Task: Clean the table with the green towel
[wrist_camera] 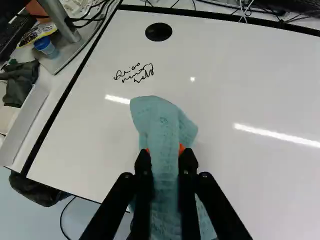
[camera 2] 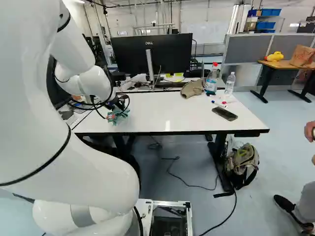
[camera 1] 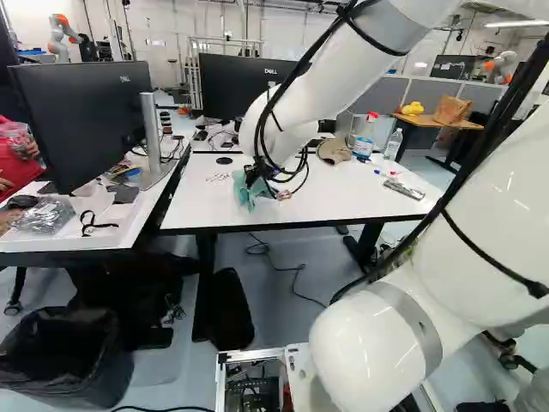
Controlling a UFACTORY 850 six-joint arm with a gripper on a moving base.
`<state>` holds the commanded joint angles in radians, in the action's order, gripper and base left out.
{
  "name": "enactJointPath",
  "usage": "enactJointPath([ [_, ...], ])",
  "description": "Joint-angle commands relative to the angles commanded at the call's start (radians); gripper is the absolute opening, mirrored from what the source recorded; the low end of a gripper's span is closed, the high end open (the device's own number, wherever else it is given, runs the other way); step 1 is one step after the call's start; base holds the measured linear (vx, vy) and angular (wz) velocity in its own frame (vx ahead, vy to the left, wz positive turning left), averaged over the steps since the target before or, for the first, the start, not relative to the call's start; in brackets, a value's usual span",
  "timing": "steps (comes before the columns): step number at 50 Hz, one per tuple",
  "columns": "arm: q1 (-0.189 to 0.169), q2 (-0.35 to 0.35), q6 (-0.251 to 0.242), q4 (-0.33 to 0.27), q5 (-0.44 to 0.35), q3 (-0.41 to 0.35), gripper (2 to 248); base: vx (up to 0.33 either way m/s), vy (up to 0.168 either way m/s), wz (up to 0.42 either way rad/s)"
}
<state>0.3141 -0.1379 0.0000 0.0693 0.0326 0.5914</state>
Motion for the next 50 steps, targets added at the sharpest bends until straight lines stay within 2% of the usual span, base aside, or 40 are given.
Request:
enactJointPath([
  [10,-0.003,0.003,0.000,0.000,0.000,0.011,59,0.000,0.000,0.000],
  [28,-0.020,0.042,0.000,0.000,0.000,0.092,59,0.000,0.000,0.000],
  [50,-0.017,0.134,0.000,0.000,0.000,0.205,59,-0.001,0.000,-0.001],
])
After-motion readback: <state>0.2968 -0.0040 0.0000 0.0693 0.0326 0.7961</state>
